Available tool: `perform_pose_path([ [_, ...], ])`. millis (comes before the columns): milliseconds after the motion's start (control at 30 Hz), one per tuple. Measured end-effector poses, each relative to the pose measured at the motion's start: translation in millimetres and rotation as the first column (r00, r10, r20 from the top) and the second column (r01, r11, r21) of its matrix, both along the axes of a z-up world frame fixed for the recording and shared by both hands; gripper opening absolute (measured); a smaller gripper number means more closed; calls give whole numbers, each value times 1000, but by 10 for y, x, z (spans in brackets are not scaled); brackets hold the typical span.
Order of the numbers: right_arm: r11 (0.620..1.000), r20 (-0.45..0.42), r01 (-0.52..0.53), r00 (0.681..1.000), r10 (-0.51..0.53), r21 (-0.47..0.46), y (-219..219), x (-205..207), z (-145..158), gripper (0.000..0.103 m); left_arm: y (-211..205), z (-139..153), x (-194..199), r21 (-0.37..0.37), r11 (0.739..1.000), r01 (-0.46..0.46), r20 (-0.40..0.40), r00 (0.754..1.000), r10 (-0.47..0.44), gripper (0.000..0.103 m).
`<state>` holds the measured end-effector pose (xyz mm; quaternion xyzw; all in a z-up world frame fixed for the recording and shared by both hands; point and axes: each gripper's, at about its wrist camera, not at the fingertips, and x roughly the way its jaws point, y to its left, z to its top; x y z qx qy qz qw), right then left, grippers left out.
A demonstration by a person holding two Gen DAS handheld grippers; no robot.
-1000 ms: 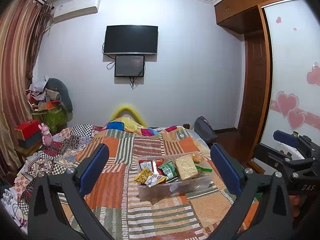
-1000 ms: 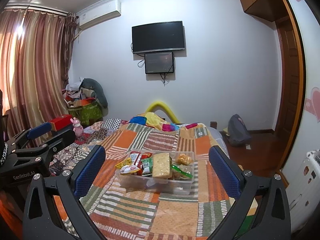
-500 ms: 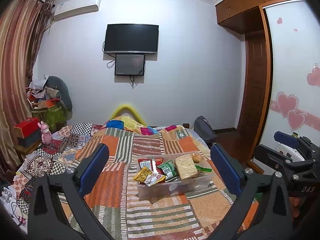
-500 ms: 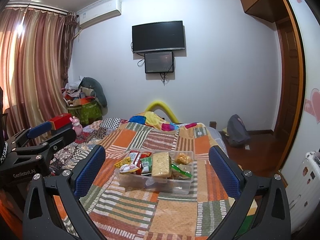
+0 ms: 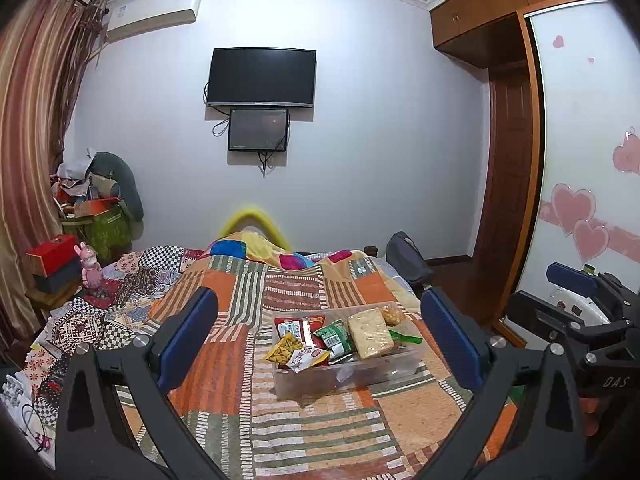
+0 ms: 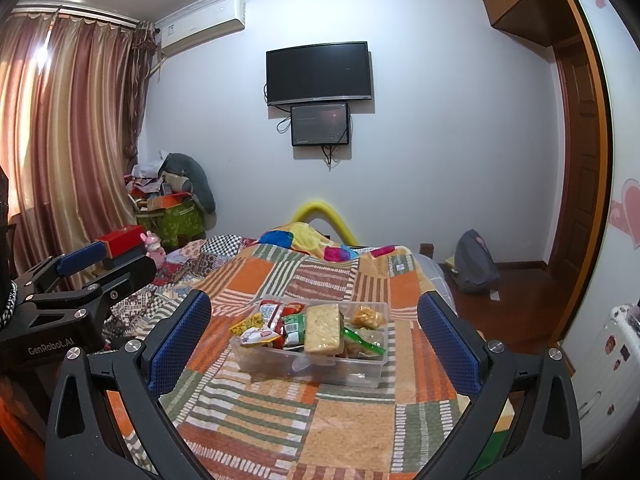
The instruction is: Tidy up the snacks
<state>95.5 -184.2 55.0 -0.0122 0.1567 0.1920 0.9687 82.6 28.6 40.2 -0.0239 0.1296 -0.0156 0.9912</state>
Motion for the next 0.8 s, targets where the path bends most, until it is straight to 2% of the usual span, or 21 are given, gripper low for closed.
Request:
perform_pose_path([
  [800, 1000, -5, 3, 1000, -3, 1, -1, -12, -21, 103, -7, -50, 36, -9, 999, 41, -23, 999, -41, 103],
])
